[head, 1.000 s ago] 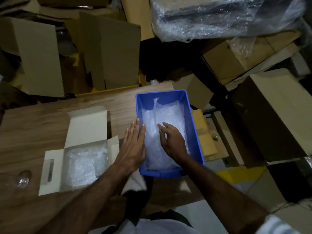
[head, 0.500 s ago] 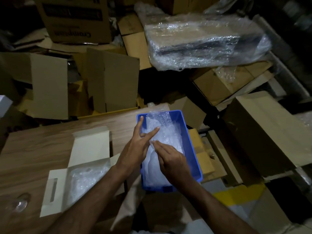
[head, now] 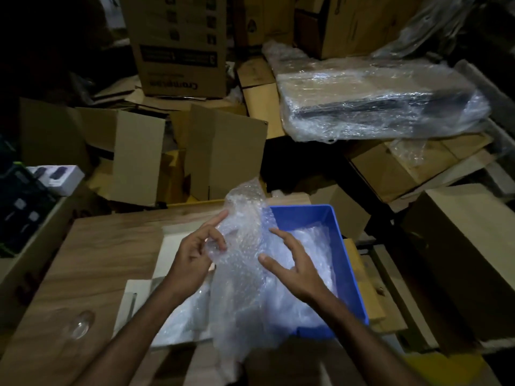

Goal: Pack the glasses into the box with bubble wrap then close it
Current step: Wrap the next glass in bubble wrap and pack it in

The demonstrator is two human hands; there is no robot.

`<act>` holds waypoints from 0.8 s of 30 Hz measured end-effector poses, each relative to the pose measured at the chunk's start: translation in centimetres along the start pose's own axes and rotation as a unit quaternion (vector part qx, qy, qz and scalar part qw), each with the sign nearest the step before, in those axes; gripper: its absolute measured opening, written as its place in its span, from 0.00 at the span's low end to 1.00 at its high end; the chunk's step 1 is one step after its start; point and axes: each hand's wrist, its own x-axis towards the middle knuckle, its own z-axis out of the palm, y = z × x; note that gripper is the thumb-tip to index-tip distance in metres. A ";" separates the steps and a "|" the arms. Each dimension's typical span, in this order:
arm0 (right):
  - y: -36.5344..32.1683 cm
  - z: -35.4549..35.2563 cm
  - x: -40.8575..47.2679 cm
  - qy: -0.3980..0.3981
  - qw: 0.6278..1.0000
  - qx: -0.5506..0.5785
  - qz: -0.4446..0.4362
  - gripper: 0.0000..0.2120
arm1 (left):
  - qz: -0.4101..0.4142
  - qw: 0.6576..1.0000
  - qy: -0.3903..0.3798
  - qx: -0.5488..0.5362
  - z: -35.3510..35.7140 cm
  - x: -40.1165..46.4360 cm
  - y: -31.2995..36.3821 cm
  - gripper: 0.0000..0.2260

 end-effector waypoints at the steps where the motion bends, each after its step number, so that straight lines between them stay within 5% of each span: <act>1: -0.4 0.7 0.4 -0.033 0.998 0.045 0.017 0.27 | -0.009 1.000 0.002 -0.027 -0.5 -0.2 0.5 0.12; 5: -2.0 3.7 1.7 -0.046 0.980 0.194 0.029 0.13 | -0.064 0.994 0.043 -0.081 -2.5 -1.3 1.3 0.11; 8: -3.0 5.9 2.3 -0.041 0.982 0.185 -0.018 0.05 | -0.139 0.978 0.120 -0.096 -4.7 -3.0 1.1 0.03; 13: -4.1 8.9 2.4 -0.037 0.990 0.130 -0.031 0.12 | -0.223 0.898 0.195 -0.326 -5.4 -8.7 1.2 0.17; 18: -5.0 11.1 1.7 -0.070 0.993 0.082 -0.035 0.21 | -0.202 0.950 0.224 -0.078 -7.9 -10.6 -1.1 0.31; 21: -5.6 11.6 1.7 -0.104 0.993 0.049 -0.033 0.30 | -0.210 0.963 0.159 -0.057 -11.4 -10.6 -1.0 0.23; 24: -5.9 12.5 2.1 -0.118 0.987 -0.093 -0.052 0.36 | -0.232 0.965 0.096 -0.071 -14.0 -11.0 -1.1 0.31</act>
